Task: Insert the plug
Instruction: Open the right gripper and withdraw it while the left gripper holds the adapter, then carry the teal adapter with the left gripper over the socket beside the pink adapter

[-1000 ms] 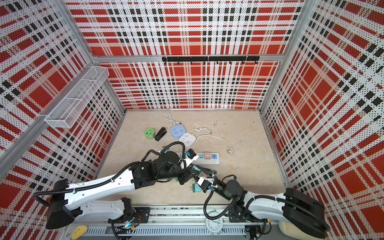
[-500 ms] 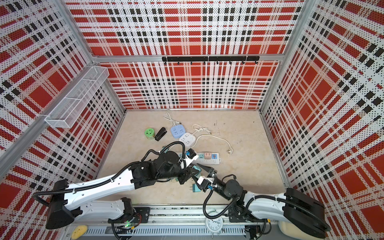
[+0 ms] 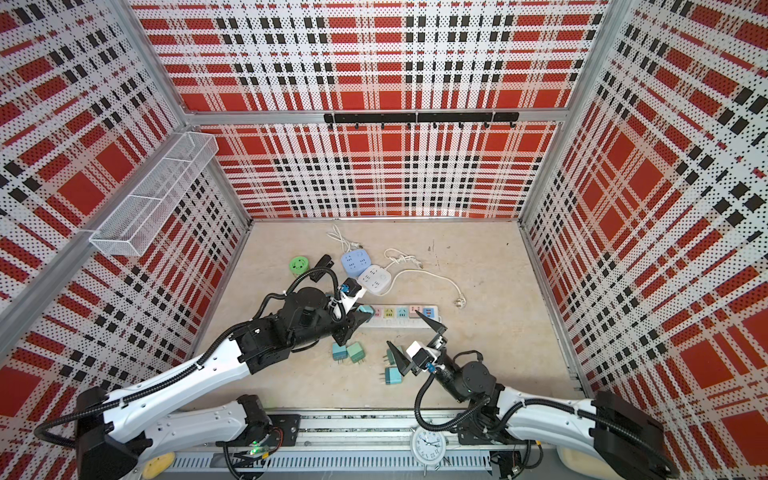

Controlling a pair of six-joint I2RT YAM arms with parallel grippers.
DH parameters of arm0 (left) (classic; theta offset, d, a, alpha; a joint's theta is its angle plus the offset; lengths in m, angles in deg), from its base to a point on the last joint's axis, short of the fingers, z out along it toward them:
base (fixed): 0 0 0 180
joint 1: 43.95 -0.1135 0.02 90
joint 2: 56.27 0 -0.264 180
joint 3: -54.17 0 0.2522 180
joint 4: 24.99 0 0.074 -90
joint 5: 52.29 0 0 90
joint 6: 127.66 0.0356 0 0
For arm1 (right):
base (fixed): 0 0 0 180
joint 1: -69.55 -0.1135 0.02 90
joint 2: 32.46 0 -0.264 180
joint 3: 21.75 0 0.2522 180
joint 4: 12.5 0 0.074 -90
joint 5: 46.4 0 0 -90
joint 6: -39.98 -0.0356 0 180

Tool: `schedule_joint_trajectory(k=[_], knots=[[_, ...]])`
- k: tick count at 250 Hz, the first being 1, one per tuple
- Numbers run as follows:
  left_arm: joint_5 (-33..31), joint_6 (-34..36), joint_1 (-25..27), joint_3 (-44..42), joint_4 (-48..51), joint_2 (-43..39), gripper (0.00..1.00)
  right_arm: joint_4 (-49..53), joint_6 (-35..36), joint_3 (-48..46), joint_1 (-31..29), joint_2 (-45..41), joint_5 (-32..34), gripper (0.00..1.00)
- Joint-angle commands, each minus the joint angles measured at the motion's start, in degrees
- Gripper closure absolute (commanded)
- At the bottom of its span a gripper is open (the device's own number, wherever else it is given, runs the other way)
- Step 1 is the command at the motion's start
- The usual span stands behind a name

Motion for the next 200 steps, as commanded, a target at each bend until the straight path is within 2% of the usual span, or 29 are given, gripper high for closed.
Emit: schedule_joint_trajectory(k=[1, 16, 37, 62, 117, 155, 200], knots=[[-2.7, 7.6, -0.2, -0.3, -1.4, 0.5, 1.0, 3.3, -3.0, -0.1, 2.0, -4.1, 8.1, 0.0], [-1.6, 11.4, 0.0, -0.4, -1.3, 1.2, 1.0, 7.7, -6.6, 0.8, 4.8, -6.5, 10.1, 0.0], [-4.0, 13.9, 0.5, -0.1, -1.2, 2.7, 1.0, 15.3, -12.5, 2.4, 9.7, -9.6, 11.1, 0.0], [-6.2, 15.1, 0.5, 0.7, -0.4, 4.7, 1.0, 22.8, -19.2, 3.4, 16.0, -12.7, 10.0, 0.0], [-6.0, 17.4, 0.5, 2.1, -0.1, 8.2, 1.0, 32.9, -30.6, 4.4, 28.5, -14.9, 5.9, 0.0], [-4.9, 21.6, 0.3, 4.8, 2.1, 11.9, 1.0, 33.8, -34.6, 4.1, 32.4, -13.9, 7.7, 0.0], [-1.5, 28.2, -0.3, 6.9, 3.4, 16.5, 1.0, 32.7, -34.8, 3.7, 32.9, -13.1, 6.6, 0.0]])
